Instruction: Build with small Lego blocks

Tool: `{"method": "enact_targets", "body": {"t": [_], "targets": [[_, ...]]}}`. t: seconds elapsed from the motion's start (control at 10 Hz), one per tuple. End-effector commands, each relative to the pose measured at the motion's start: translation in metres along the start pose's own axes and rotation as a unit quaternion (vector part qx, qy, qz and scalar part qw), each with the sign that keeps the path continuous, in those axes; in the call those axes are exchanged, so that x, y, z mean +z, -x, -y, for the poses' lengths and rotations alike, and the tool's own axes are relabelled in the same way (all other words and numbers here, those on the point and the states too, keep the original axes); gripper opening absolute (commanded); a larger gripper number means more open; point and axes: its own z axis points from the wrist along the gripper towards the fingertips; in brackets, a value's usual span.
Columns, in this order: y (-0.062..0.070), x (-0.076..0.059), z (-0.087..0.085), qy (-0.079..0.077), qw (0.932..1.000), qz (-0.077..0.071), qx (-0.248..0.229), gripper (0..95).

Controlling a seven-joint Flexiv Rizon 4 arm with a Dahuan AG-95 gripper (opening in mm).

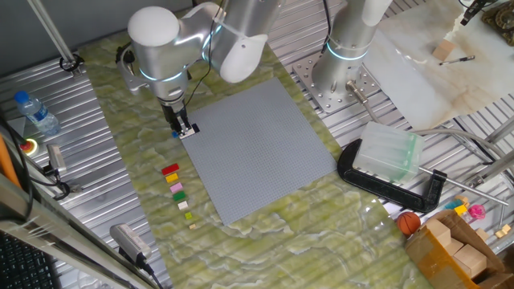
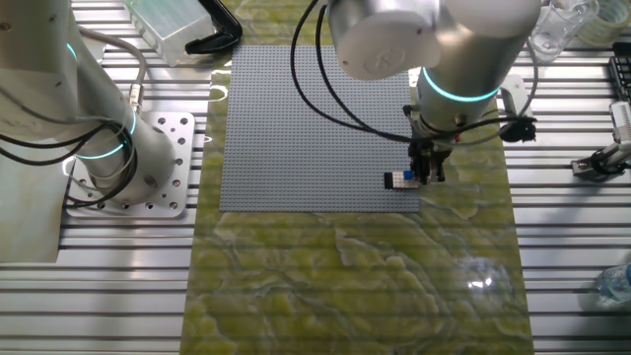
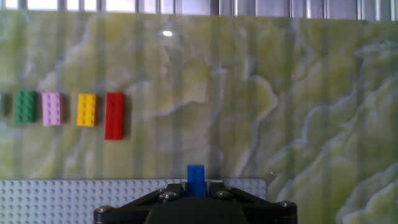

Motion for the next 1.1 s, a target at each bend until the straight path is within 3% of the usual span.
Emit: {"method": "enact_targets", "body": {"t": [0.1,0.5,0.8,0.9,1.1], "targets": [[-0.0024,0.0001,0.0019,0.008,1.0000,-0.001,0.000,0.0],[-0.0065,0.0025,0.0074,0.017,0.9998,-0.004,0.004,0.0],[-0.0072,0.0033,0.0081,0.035,0.9992,-0.013,0.013,0.0],[-0.0076,0.0037,0.0086,0.034,0.9992,-0.017,0.013,0.0],[-0.0086,0.0047,0.0095,0.030,0.9994,-0.006,0.013,0.0]]}}
